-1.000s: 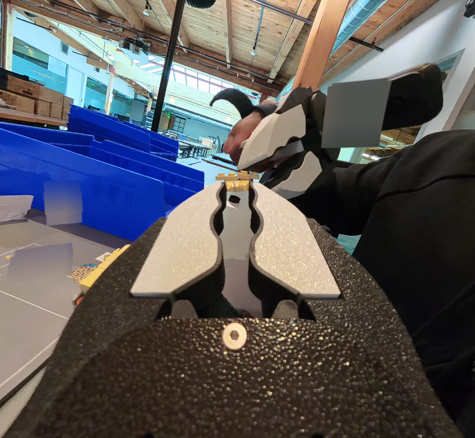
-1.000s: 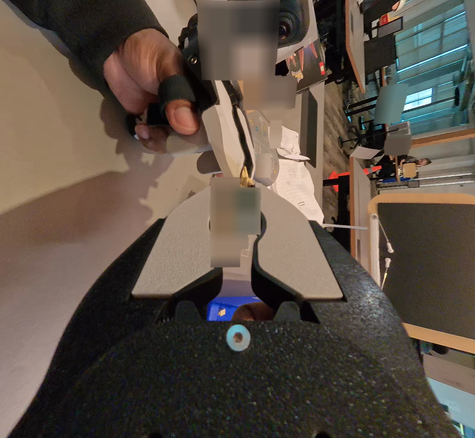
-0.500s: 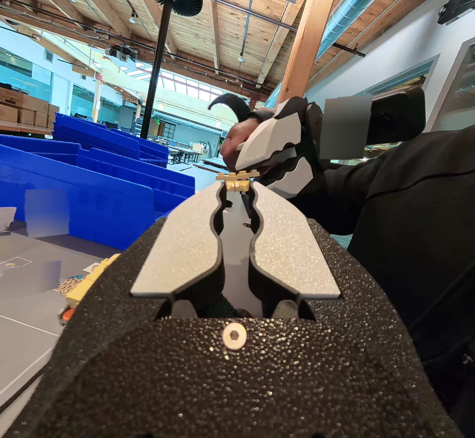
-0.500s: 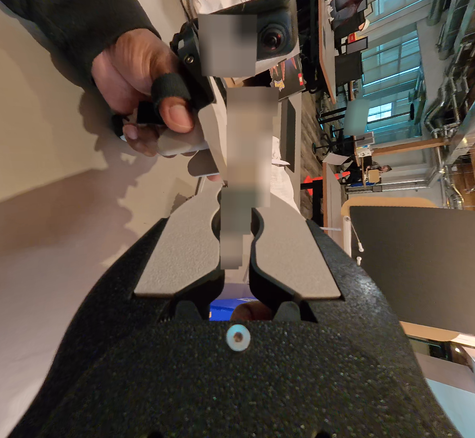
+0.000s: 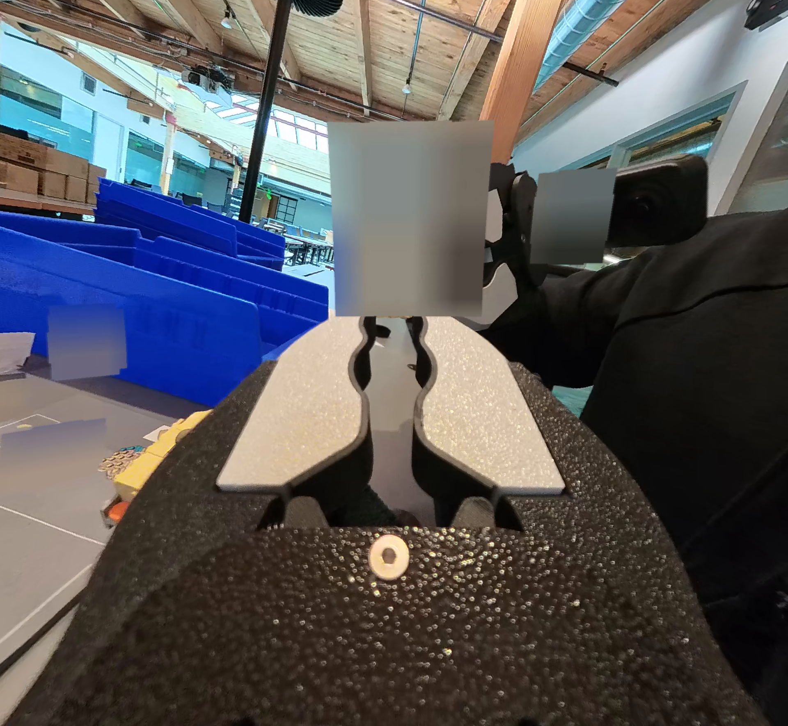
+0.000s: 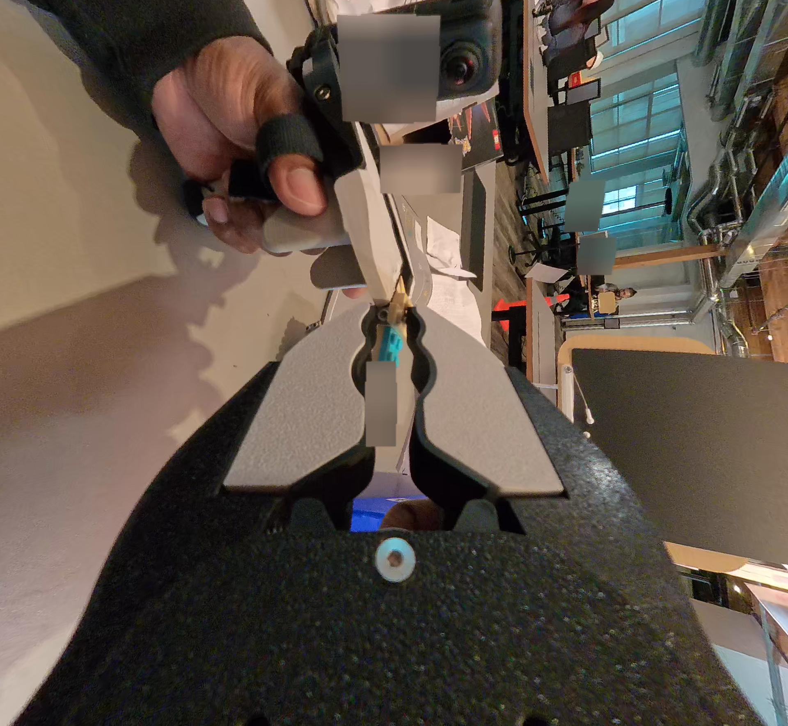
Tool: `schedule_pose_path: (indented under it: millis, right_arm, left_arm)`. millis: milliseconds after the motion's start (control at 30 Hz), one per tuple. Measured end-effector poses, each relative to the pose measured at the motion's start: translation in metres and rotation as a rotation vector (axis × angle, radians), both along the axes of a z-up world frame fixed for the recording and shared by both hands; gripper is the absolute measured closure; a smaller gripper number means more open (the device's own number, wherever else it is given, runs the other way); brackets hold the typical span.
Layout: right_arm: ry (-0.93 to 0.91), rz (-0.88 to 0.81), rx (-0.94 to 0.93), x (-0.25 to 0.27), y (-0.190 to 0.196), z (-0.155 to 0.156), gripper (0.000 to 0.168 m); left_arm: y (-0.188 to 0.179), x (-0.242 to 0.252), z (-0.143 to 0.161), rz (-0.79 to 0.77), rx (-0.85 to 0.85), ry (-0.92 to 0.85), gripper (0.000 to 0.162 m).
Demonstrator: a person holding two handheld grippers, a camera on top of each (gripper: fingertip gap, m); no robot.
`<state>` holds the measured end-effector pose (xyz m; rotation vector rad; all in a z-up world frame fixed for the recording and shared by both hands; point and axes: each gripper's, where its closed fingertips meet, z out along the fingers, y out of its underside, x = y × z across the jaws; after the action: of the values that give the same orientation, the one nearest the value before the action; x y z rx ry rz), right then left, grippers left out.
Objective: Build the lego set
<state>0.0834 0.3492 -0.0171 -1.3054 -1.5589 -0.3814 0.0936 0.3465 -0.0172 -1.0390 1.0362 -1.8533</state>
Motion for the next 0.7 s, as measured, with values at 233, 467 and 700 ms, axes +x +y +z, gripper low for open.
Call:
schedule_pose_path:
  millis: [233,467,700]
  right_arm:
    - [0.035,-0.001,-0.014,0.003,0.002,-0.003,0.155]
    - [0.165,-0.072,-0.049,0.008,0.008,-0.003,0.14]
    - [0.542,-0.108,-0.393,0.024,0.001,-0.012,0.132]
  left_arm:
    - [0.002,0.002,-0.003,0.017,0.003,0.017,0.147]
    - [0.014,0.002,-0.001,0.107,0.03,0.008,0.146]
    - [0.014,-0.004,0.002,0.116,0.114,-0.011,0.146]
